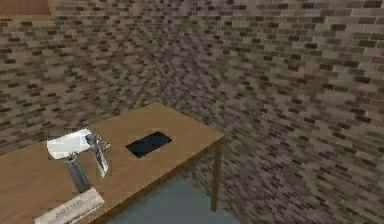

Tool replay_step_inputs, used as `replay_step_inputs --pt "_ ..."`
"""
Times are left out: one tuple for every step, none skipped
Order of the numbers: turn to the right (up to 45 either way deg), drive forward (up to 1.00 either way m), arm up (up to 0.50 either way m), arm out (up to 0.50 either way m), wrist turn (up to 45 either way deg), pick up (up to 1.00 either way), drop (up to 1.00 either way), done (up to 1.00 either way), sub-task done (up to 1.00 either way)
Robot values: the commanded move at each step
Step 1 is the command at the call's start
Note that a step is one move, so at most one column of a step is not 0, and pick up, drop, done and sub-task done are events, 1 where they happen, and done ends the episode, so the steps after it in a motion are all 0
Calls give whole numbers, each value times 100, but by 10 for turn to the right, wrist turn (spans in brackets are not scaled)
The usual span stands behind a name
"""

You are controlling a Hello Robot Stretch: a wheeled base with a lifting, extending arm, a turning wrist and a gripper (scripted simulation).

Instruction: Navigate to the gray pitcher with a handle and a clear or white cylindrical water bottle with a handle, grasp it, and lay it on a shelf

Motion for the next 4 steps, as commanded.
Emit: replay_step_inputs --pt "-450 0 0 0 0 0 0 0 0" --pt "-450 0 0 0 0 0 0 0 0" --pt "-270 0 0 0 0 0 0 0 0" --pt "0 0 50 0 0 0 0 0 0"
